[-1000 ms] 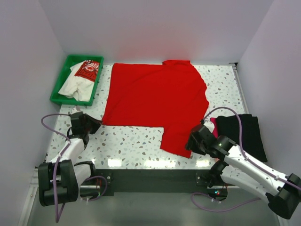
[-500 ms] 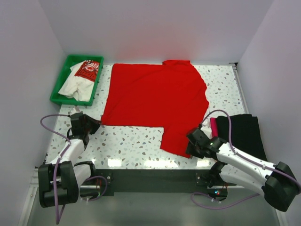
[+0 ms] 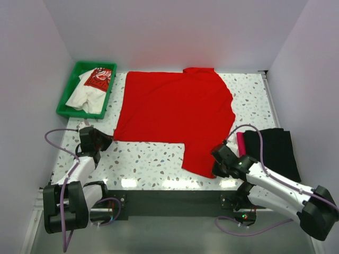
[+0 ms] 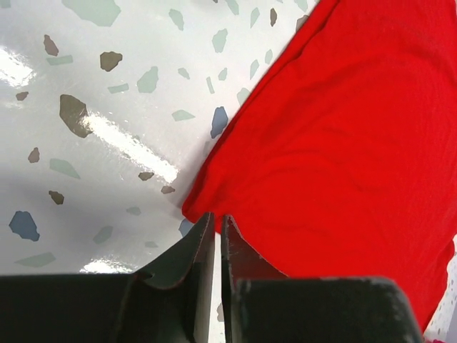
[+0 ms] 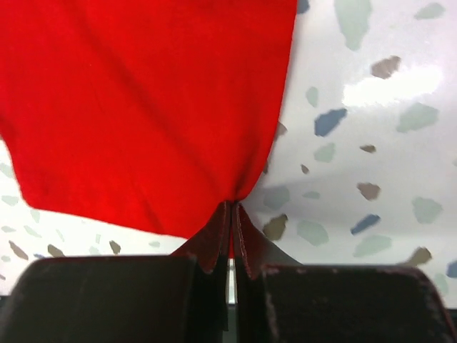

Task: Fold and stack the t-shirts
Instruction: Fold the tshirt

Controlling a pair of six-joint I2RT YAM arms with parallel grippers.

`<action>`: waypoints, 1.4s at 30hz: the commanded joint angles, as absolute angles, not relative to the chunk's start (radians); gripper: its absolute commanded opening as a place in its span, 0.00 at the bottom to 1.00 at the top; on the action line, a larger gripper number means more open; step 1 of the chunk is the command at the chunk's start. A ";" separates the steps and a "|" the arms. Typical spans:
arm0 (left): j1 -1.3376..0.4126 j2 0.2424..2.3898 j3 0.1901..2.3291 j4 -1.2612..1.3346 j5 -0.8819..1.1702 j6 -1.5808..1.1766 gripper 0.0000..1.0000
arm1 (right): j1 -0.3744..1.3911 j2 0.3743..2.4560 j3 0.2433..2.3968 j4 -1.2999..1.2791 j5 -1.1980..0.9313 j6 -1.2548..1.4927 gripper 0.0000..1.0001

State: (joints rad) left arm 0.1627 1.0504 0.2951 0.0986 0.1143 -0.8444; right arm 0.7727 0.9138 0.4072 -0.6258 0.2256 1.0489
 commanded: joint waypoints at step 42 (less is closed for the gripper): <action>0.118 0.797 0.298 -0.153 -0.195 -0.864 0.00 | 0.778 0.493 0.713 -1.163 0.287 1.006 0.00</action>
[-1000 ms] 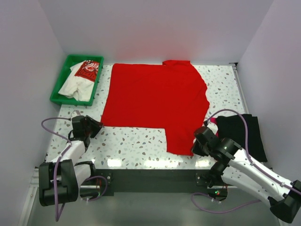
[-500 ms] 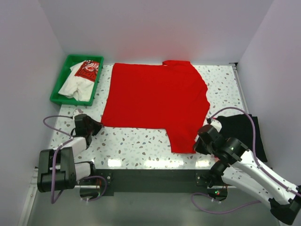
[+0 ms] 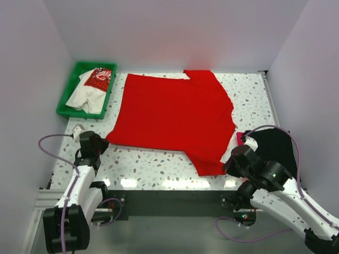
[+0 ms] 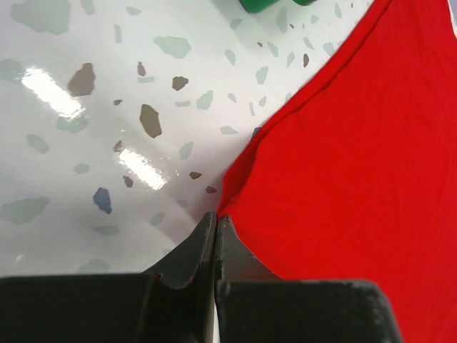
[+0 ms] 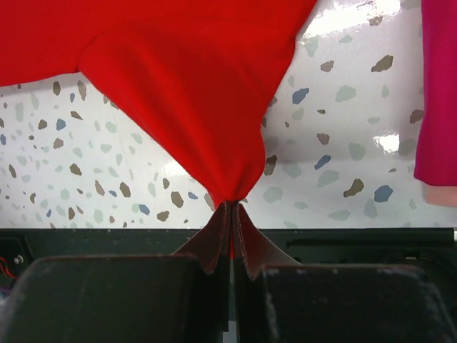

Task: Fold and stack the t-shirts
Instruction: Fold the tshirt

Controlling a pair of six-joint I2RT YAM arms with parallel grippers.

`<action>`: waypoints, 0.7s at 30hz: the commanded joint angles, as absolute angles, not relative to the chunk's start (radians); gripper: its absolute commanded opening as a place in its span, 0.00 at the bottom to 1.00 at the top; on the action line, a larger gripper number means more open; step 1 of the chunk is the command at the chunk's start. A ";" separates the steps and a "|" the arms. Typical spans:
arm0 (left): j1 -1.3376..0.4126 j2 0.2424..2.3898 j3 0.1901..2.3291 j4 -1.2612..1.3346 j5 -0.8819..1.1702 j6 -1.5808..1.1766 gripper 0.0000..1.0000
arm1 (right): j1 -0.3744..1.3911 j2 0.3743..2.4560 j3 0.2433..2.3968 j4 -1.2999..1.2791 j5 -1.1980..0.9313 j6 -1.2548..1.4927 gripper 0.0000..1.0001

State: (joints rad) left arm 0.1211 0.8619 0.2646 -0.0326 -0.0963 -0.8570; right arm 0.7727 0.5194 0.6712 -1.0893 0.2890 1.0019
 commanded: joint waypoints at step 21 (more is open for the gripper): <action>0.106 1.084 0.538 -0.052 -0.067 -0.819 0.00 | 0.755 1.009 1.047 -0.910 0.468 0.741 0.00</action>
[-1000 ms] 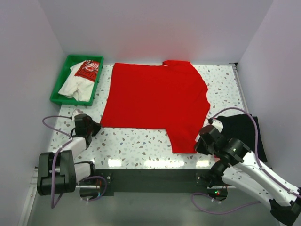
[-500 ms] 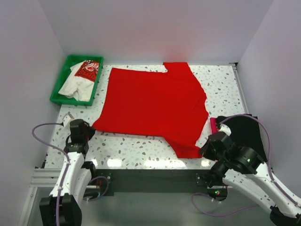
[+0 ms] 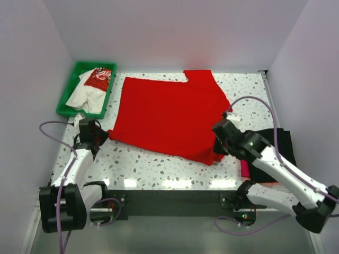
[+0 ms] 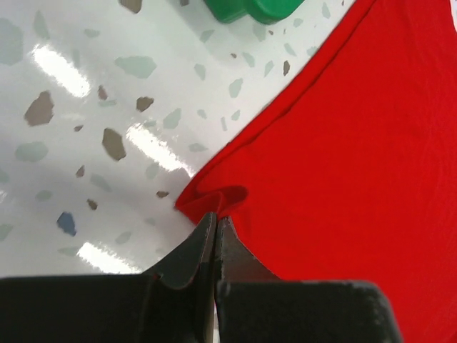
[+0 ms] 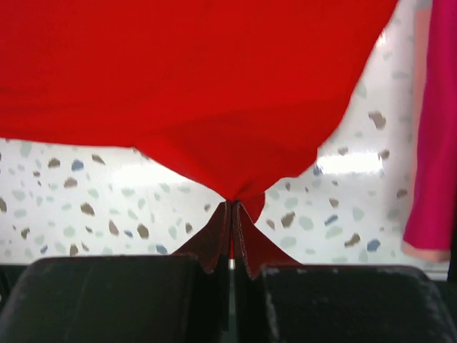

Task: Fold and stack the t-shirts
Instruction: Fold the tshirt

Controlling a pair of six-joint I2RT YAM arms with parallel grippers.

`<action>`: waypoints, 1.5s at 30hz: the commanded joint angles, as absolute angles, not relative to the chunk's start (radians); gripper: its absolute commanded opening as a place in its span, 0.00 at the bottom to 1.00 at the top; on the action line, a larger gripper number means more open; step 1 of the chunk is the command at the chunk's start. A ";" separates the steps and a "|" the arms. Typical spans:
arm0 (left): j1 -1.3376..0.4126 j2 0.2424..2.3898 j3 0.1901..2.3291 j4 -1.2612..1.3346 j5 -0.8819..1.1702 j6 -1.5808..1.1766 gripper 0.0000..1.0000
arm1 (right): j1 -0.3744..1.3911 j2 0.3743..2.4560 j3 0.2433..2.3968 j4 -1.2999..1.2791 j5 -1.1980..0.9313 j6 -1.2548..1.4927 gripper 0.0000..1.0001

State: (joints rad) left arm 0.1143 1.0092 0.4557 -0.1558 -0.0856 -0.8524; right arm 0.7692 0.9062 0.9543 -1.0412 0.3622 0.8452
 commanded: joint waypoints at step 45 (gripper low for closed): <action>0.011 1.807 1.210 -0.144 -0.117 -0.810 0.00 | 0.164 1.587 1.384 -0.580 0.064 0.528 0.00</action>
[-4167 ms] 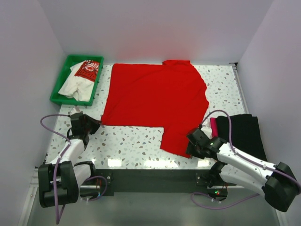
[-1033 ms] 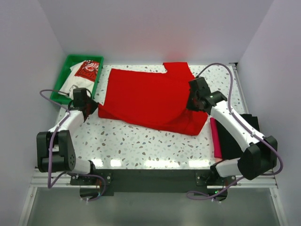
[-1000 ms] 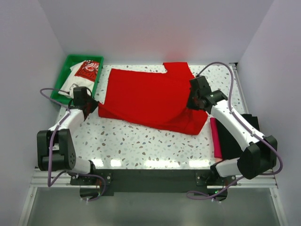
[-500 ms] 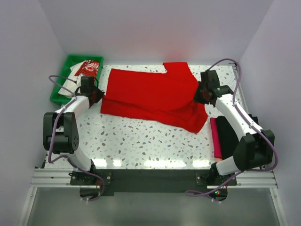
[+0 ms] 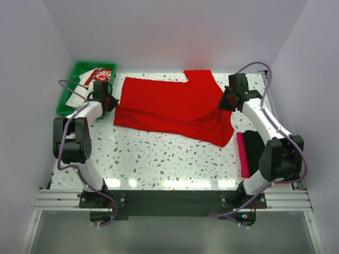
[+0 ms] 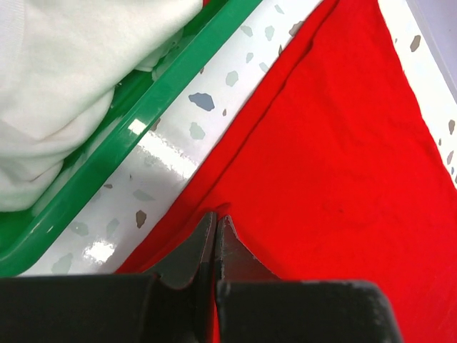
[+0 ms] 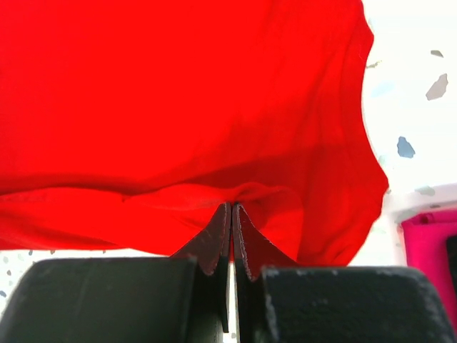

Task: Fold and stack the t-shirts
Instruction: Fold the tshirt

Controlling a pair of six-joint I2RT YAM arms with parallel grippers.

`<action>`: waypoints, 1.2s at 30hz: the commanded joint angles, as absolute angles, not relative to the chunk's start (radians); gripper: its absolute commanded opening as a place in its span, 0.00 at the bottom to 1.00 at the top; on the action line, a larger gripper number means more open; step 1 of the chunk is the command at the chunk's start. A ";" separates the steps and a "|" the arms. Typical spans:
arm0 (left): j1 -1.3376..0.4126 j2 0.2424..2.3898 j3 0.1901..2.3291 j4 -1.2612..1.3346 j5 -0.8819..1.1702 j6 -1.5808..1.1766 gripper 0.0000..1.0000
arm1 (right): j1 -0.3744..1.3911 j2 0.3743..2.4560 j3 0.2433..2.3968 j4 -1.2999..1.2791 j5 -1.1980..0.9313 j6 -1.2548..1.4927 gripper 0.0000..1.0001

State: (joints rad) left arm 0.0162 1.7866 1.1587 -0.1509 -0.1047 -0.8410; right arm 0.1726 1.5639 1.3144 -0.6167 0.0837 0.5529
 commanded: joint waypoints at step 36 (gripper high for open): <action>0.009 1.844 1.223 -0.106 -0.089 -0.822 0.06 | 0.164 1.852 1.752 -0.690 0.113 0.479 0.00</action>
State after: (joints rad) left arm 0.0116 1.8534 1.1999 -0.1501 -0.1001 -0.8413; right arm 0.1692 1.8473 1.7222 -0.6670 0.0620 0.5022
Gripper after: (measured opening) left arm 0.052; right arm 0.008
